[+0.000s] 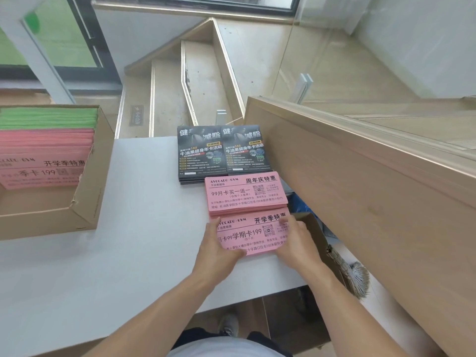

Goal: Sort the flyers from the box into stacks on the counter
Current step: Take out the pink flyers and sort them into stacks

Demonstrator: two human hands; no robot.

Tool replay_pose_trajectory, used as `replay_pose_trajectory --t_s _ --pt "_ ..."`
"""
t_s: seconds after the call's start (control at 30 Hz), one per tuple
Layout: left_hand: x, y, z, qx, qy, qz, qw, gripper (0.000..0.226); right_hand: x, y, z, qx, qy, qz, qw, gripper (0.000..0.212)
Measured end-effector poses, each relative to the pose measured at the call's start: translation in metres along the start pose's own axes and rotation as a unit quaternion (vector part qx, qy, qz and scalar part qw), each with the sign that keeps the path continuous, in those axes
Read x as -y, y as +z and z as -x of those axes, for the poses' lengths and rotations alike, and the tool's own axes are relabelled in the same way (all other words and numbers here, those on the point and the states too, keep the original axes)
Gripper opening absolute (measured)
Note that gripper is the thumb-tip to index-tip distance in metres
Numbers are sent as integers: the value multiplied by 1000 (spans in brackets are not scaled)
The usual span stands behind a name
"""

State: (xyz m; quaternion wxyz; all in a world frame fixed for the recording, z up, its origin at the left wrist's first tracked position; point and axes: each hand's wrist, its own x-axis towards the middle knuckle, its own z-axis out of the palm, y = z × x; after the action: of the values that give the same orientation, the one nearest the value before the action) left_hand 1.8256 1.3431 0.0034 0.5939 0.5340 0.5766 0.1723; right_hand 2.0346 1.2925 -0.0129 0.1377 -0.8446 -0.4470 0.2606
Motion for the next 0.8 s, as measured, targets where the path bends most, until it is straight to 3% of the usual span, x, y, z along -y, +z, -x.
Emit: replay_pose_trajectory --t_s 0.4,0.63,0.8 --pt "-7 -7 -11 0 -30 15 999 89 1 -2 7 13 3 -16 1000 72" --pt "-2 -24 -7 1 -41 95 995 75 8 3 8 35 -26 22 999 80" --pt "4 -20 0 15 -36 95 995 84 13 -1 13 27 -11 41 999 78"
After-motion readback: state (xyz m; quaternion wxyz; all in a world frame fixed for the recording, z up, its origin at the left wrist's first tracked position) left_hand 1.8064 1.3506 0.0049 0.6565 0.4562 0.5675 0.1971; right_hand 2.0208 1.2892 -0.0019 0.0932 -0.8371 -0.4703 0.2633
